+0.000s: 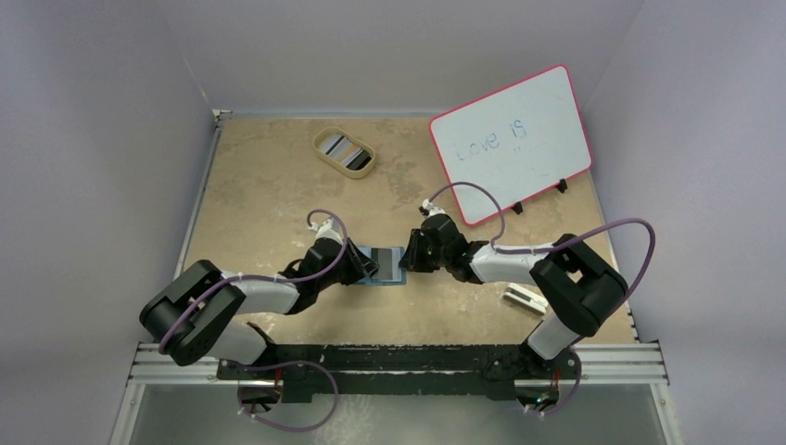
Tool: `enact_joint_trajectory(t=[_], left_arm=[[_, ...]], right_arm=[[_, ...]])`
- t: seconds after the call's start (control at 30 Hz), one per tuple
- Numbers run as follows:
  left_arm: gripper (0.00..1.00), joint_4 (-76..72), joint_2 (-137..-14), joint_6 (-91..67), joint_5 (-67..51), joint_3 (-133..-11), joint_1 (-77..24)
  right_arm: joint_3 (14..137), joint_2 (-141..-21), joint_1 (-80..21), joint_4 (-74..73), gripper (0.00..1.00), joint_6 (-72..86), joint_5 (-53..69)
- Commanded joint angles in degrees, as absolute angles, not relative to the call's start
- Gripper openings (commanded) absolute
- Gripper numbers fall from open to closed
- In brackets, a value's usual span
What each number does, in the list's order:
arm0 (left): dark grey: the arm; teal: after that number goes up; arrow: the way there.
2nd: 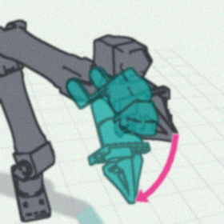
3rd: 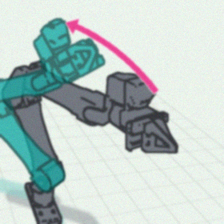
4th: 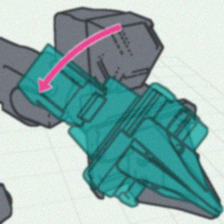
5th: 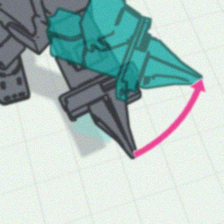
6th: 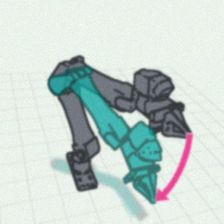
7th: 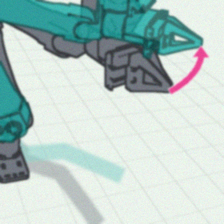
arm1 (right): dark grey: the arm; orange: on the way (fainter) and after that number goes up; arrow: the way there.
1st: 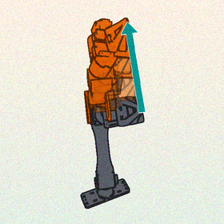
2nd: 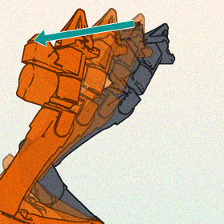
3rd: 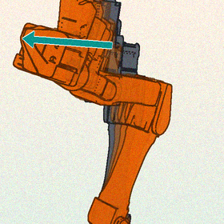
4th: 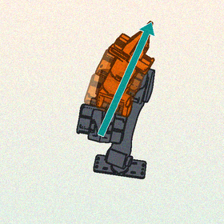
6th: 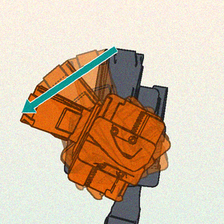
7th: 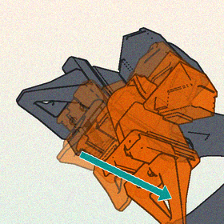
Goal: Put the credit cards into the card holder
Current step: Insert the credit card into the card holder.
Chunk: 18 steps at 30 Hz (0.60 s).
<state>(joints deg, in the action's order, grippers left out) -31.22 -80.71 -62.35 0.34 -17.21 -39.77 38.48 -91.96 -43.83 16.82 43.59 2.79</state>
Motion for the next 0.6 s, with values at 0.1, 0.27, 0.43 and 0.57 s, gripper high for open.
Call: enact_joint_trajectory(t=[0.1, 0.27, 0.43, 0.57], left_arm=[[0.28, -26.69, -77.90, -60.08, 3.71, -20.02, -39.96], [0.30, -26.36, -79.71, -59.45, 3.27, -21.08, -40.03], [0.31, -27.62, -80.60, -58.96, 3.08, -21.71, -40.94], [0.31, -26.64, -81.27, -57.41, 4.63, -23.04, -43.06]], right_arm=[[37.88, -91.49, -44.27, 16.70, 0.25, 43.80, 3.95], [38.06, -91.54, -44.27, 16.61, 0.24, 43.68, 4.04], [38.06, -92.01, -44.27, 17.24, 0.24, 43.69, 4.51], [37.97, -92.06, -44.29, 17.83, 0.24, 43.75, 4.99]])
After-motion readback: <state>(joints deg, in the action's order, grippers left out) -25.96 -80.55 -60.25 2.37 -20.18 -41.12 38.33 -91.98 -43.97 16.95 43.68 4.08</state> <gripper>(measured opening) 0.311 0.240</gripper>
